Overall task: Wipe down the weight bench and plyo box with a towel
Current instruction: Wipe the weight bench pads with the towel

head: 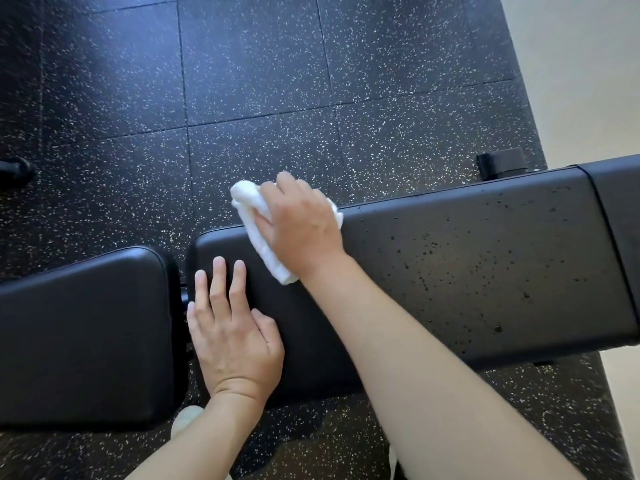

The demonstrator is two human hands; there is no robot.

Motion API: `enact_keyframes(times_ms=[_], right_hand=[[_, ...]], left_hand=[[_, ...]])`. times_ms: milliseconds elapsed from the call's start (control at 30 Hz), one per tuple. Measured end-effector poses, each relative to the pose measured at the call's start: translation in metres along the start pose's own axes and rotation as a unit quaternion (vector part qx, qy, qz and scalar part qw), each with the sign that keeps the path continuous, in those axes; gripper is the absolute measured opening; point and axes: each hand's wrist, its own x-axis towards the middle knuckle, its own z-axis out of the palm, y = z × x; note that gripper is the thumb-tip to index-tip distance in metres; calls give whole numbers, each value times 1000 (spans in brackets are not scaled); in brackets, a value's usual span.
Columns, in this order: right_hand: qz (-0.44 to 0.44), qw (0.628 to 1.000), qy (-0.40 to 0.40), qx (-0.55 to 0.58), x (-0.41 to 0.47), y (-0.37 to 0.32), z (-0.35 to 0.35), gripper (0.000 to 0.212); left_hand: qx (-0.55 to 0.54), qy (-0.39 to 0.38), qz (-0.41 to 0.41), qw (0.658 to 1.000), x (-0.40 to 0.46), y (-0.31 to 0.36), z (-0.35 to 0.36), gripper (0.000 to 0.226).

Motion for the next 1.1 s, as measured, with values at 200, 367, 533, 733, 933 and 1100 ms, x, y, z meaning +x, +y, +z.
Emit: enact_keyframes(times_ms=[200, 367, 533, 733, 933, 1100], right_hand=[[97, 992, -24, -81, 5, 107, -42, 33], [118, 983, 24, -137, -2, 63, -32, 32], [45, 994, -6, -95, -11, -12, 8, 29], [62, 982, -4, -176, -11, 62, -23, 34], [158, 977, 16, -145, -7, 85, -45, 37], [76, 989, 2, -126, -6, -8, 5, 32]], left_hand=[[-1, -5, -1, 1000, 0, 0, -1, 73], [-1, -7, 0, 1000, 0, -1, -1, 72], [1, -12, 2, 1000, 0, 0, -1, 72], [4, -10, 2, 1000, 1, -2, -2, 73], [6, -14, 2, 1000, 0, -1, -3, 73], [5, -22, 0, 1000, 0, 0, -3, 73]])
